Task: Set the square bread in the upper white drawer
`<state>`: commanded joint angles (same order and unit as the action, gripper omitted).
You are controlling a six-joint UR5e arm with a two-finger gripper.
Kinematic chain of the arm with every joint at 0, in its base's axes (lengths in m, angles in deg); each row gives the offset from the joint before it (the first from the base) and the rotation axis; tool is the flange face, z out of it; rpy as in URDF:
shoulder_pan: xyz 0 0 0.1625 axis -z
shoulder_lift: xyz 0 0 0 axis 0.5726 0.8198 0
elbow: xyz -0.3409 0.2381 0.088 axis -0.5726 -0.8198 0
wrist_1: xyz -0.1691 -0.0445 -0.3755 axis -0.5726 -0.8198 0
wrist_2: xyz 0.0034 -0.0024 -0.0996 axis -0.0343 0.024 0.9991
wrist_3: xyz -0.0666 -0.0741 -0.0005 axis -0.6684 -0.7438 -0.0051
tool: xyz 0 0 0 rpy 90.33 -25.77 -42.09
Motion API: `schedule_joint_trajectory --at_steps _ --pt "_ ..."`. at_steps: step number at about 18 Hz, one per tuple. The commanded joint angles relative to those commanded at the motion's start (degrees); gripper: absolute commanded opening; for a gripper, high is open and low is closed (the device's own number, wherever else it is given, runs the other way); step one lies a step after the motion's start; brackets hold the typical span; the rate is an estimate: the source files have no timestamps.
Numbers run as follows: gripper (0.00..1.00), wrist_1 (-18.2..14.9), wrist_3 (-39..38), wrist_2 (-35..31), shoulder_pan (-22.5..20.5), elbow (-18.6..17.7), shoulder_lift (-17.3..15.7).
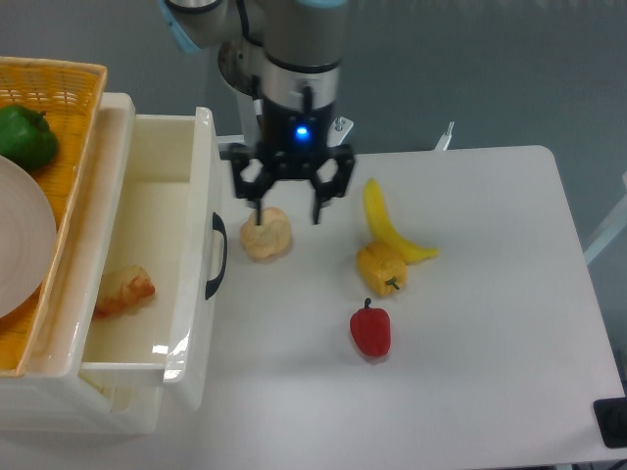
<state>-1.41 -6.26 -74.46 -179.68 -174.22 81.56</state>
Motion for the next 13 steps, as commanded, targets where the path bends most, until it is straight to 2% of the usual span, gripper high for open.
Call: schedule_joint_trajectory --at_steps 3,4,6,13 --pt "0.76 0.1 1.7 -0.1 -1.1 0.0 0.2" --pt "0.8 0.2 1.9 -0.1 -1.2 -0.1 0.2" --pt "0.97 0.1 4.0 -0.2 -2.1 -0.1 0.3" --pt "1.0 0.2 9.5 -0.3 -5.0 0.0 1.1"
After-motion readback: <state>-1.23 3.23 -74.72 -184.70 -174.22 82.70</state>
